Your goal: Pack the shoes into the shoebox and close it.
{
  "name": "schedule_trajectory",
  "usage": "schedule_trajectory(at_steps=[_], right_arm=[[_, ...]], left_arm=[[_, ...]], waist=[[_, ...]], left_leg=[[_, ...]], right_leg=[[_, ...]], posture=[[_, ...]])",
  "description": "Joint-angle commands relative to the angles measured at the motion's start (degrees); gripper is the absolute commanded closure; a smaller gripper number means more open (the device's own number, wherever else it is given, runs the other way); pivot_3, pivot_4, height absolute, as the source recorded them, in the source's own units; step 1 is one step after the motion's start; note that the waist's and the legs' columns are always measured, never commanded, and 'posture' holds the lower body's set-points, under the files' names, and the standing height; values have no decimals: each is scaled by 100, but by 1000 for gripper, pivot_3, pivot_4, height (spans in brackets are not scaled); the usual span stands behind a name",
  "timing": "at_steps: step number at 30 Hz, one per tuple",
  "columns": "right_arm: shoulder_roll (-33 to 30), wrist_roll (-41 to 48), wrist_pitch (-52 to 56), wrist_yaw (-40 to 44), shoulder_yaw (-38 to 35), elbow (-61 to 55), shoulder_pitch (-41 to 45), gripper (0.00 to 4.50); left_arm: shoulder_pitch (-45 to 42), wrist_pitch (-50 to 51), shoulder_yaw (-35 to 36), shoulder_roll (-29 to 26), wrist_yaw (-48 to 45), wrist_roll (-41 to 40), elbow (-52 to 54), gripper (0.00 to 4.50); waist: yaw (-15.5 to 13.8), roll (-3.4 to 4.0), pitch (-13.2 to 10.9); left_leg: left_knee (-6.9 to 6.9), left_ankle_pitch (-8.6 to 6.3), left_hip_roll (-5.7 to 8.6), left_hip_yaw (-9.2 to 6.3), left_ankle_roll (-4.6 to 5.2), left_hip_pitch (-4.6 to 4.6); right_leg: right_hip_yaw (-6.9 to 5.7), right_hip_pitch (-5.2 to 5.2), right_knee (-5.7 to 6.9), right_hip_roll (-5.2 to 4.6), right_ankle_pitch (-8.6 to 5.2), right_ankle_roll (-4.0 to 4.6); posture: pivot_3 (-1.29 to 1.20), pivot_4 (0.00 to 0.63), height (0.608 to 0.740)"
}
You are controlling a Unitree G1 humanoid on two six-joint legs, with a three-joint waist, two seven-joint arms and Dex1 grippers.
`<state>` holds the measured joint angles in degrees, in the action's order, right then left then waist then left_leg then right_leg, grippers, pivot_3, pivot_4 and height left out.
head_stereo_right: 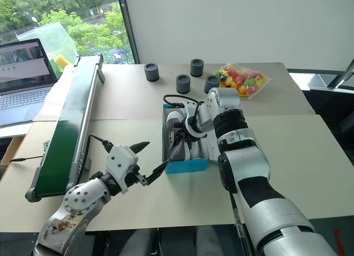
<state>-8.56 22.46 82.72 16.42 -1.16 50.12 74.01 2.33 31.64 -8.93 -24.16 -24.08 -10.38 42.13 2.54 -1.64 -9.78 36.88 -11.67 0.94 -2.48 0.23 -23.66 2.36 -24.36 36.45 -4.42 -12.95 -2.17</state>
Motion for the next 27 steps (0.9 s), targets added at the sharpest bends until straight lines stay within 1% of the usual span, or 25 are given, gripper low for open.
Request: schedule_trajectory(at_steps=[1,4,6,7,11,13,15,18,19,20,21,22,23,25,26,27], right_arm=[[73,-103,-176,67,-115,60,121,1812],[121,-139,-283,48,-246,97,223,869],[118,-144,-308,64,-321,67,361,125],[100,-129,-308,75,-378,28,468,25],[-18,-66,-453,216,-499,-279,772,25],[-159,-48,-485,416,-397,-595,859,25],[-379,31,-303,639,-344,-952,904,25],[-644,430,172,1035,-536,-1556,931,25],[-745,616,287,1214,-591,-1872,879,424],[-806,733,363,1325,-619,-2114,827,530],[-949,1034,389,1665,-642,-2568,664,681],[-1157,1190,57,2044,-545,-3202,332,951],[-1496,1293,-211,2473,-203,-3869,-66,1409],[-2426,1511,-561,3410,455,-5093,-1033,2064],[-2855,1606,-646,3761,607,-5472,-1454,2394],[-3125,1665,-736,3977,670,-5695,-1720,2741]], left_arm=[[-55,-1,43,5,17,-49,237,0],[-66,-9,50,5,10,-61,211,0],[-68,-18,68,-3,-3,-74,194,0],[-71,-18,74,-4,-8,-83,188,0],[-93,-13,69,0,-22,-107,168,0],[-116,-11,71,-9,-31,-126,154,0],[-130,-19,94,-23,-50,-153,133,0],[-122,-41,94,-34,-60,-165,119,0],[-116,-39,83,-29,-59,-172,123,0],[-99,-40,84,-30,-61,-181,138,0],[-99,-26,72,-17,-49,-184,150,0],[-100,-13,63,-9,-41,-189,164,0],[-101,0,63,-6,-37,-197,174,0],[-104,27,74,-9,-39,-218,196,0],[-113,44,77,-10,-41,-227,203,0],[-114,53,87,-15,-46,-237,209,0]], waist=[[-2,0,0],[-5,0,0],[-6,0,0],[-5,0,0],[11,0,0],[3,1,-1],[-5,1,-1],[-28,1,-1],[-27,1,-1],[-24,1,-1],[-24,1,-1],[-25,1,-1],[-33,0,0],[-80,0,0],[-131,-3,2],[-183,-5,3]], left_leg=[[0,0,0,0,0,0],[1,0,1,0,0,6],[1,0,1,0,0,8],[1,0,1,0,0,9],[1,0,1,1,0,10],[0,0,1,1,0,8],[0,0,1,0,0,7],[1,0,2,-2,0,5],[1,0,2,-2,0,5],[1,0,2,-3,0,4],[1,0,2,-3,0,3],[1,0,1,-3,0,3],[1,0,0,-7,0,4],[1,-1,0,-20,1,3],[2,-1,2,-21,1,2],[4,-1,4,-24,2,-1]], right_leg=[[0,0,1,0,0,0],[1,2,11,-1,0,0],[2,2,13,-1,0,0],[2,2,14,-1,0,0],[3,0,17,1,0,0],[3,-1,17,0,0,0],[2,0,16,0,0,0],[-1,2,14,-1,-1,0],[-1,2,10,-1,-1,0],[-1,2,9,-1,-1,0],[-1,1,9,-1,-1,0],[-1,2,8,-1,-1,0],[-3,5,4,-1,-1,-1],[-20,23,-19,-1,-1,-2],[-21,26,-26,-2,-1,-6],[-25,29,-33,-4,-2,-10]], posture=[[0,150,740],[0,150,740],[0,150,740],[0,150,740],[0,150,740],[0,150,740],[0,150,740],[0,150,740],[0,150,740],[0,150,740],[0,150,740],[0,150,740],[0,150,740],[0,150,740],[0,150,740],[0,150,740]])
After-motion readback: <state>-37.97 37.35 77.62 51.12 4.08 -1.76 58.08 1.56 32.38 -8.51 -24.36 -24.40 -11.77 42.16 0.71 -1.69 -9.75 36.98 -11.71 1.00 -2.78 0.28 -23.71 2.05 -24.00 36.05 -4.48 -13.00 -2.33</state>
